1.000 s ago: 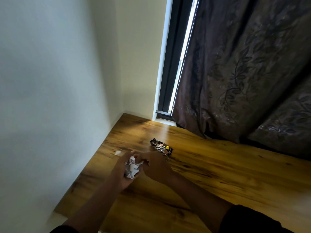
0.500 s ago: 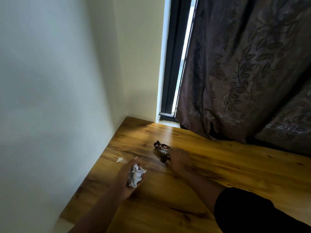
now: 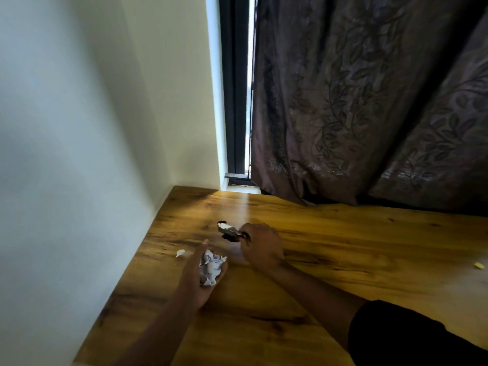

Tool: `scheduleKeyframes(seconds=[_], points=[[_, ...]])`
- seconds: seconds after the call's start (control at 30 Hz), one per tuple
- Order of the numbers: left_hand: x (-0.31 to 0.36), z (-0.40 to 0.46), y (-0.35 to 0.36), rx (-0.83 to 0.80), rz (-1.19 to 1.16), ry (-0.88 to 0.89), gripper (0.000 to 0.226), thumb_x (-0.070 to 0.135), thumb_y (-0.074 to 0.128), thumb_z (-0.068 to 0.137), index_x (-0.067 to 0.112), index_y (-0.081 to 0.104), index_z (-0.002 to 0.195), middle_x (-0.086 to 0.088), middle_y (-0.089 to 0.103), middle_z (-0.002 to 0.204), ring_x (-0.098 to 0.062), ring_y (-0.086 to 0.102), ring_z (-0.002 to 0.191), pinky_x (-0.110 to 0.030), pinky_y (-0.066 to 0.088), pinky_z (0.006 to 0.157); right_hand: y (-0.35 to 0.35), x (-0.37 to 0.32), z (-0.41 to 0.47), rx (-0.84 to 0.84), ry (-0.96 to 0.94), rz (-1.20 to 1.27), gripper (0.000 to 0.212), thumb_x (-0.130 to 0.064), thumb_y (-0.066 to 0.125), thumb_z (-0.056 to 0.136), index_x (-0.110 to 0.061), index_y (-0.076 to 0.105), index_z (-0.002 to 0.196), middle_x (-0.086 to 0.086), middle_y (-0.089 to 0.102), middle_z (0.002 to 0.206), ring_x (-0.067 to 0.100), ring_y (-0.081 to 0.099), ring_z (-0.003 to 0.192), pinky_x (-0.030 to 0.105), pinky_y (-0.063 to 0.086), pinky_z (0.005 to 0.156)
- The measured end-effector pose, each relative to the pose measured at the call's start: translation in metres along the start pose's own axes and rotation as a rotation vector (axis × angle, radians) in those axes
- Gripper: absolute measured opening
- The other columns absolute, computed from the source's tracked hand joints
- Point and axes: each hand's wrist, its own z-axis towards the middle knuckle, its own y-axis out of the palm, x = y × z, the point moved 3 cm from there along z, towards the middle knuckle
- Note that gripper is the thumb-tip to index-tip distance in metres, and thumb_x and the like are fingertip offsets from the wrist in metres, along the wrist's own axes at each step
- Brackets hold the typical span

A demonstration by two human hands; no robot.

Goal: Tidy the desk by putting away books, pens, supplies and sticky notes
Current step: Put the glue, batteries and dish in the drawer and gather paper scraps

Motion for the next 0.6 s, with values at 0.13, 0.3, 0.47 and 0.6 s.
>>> scheduleKeyframes(seconds=[0.13, 0.3, 0.47, 0.6], points=[[-0.016, 0.021, 0.017, -0.128, 0.096, -0.031, 0.014, 0.024, 0.069, 0.097, 0.025, 0.062, 0.109, 0.016, 0.078, 0.088, 0.006, 0.072, 0.080, -0.013, 0.056, 0.070, -0.016, -0.010, -0.031, 0.082, -0.027, 0.142, 0.022, -0.031, 0.059, 0.094, -0.027, 0.074, 0.111, -0.006, 0.070, 0.096, 0.010, 0.061, 0.084, 0.030, 0.055, 0.073], [-0.039, 0.027, 0.052, -0.166, -0.072, -0.152, 0.032, 0.040, 0.065, 0.090, 0.010, 0.073, 0.095, -0.010, 0.073, 0.083, -0.023, 0.071, 0.072, -0.028, 0.058, 0.060, -0.027, -0.001, -0.072, 0.120, -0.111, 0.165, 0.026, -0.031, 0.059, 0.094, -0.025, 0.075, 0.113, -0.007, 0.069, 0.115, 0.009, 0.062, 0.101, 0.026, 0.054, 0.082], [-0.059, 0.016, 0.089, -0.088, -0.121, -0.162, 0.042, 0.045, 0.048, 0.098, 0.008, 0.067, 0.091, -0.006, 0.068, 0.072, -0.019, 0.069, 0.060, -0.023, 0.055, 0.051, -0.030, 0.017, -0.098, 0.133, -0.150, 0.145, 0.029, -0.038, 0.060, 0.093, -0.025, 0.075, 0.115, -0.009, 0.071, 0.122, 0.010, 0.059, 0.111, 0.027, 0.044, 0.099], [-0.071, 0.008, 0.121, -0.108, -0.044, -0.094, 0.054, 0.038, 0.048, 0.102, 0.012, 0.070, 0.060, -0.009, 0.062, 0.061, -0.021, 0.063, 0.050, -0.026, 0.052, 0.047, -0.035, 0.035, -0.114, 0.106, -0.059, 0.170, 0.040, -0.033, 0.058, 0.088, -0.027, 0.065, 0.127, -0.009, 0.065, 0.129, 0.016, 0.055, 0.115, 0.033, 0.048, 0.095]])
